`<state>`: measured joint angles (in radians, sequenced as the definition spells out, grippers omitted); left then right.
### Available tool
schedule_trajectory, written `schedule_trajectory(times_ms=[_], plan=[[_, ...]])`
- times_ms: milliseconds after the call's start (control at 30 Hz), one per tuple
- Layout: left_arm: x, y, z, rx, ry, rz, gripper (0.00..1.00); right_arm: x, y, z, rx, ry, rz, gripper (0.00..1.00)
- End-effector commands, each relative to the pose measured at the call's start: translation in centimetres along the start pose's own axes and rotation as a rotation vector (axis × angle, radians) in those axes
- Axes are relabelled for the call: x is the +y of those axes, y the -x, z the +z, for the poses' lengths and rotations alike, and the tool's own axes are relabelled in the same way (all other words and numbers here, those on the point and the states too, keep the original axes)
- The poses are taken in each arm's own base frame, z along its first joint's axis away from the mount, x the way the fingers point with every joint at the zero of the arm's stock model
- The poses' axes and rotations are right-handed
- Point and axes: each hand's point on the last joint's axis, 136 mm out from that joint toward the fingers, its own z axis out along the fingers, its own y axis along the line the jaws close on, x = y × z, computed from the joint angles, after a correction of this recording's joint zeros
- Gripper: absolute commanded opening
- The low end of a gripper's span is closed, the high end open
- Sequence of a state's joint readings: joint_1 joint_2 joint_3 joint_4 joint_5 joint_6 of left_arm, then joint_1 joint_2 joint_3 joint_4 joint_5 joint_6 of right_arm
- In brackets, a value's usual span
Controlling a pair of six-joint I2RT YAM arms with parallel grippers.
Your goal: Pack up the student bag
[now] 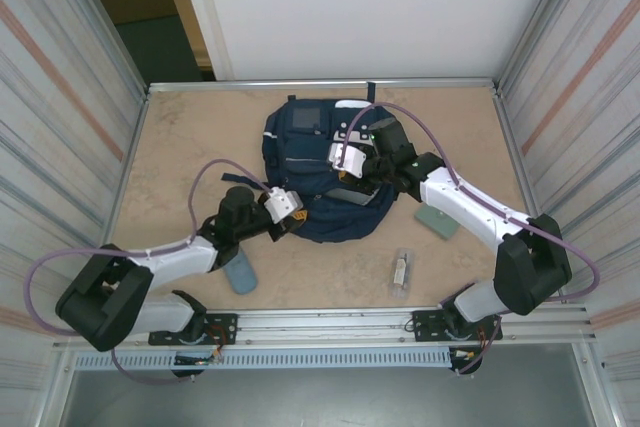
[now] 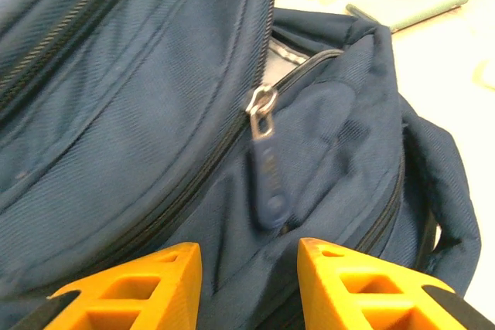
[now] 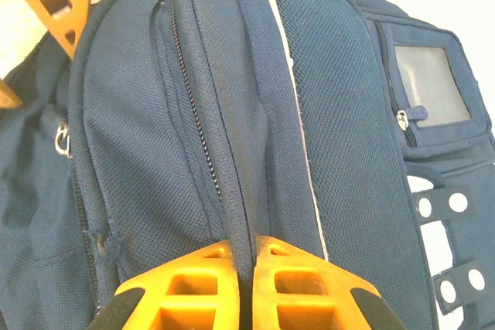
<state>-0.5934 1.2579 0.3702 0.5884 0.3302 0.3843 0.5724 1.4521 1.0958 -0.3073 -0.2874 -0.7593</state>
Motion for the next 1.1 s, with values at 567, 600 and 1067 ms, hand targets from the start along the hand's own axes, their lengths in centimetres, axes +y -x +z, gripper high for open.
schedule_trajectory(times_ms=[567, 600, 1067], plan=[[-3.1, 3.2, 1.5, -0.084, -0.120, -0.027, 0.31, 0.0, 3.6, -1.1, -0.104, 0.003, 0.007, 0.04], [-3.2, 3.5, 1.3, -0.093, -0.120, -0.039, 0.31, -0.1, 3.6, -1.1, -0.097, 0.005, 0.011, 0.04], [-1.7, 3.7, 3.7, -0.037, -0.001, -0.184, 0.35, 0.3, 3.4, 0.3, -0.037, 0.002, 0.033, 0.03]])
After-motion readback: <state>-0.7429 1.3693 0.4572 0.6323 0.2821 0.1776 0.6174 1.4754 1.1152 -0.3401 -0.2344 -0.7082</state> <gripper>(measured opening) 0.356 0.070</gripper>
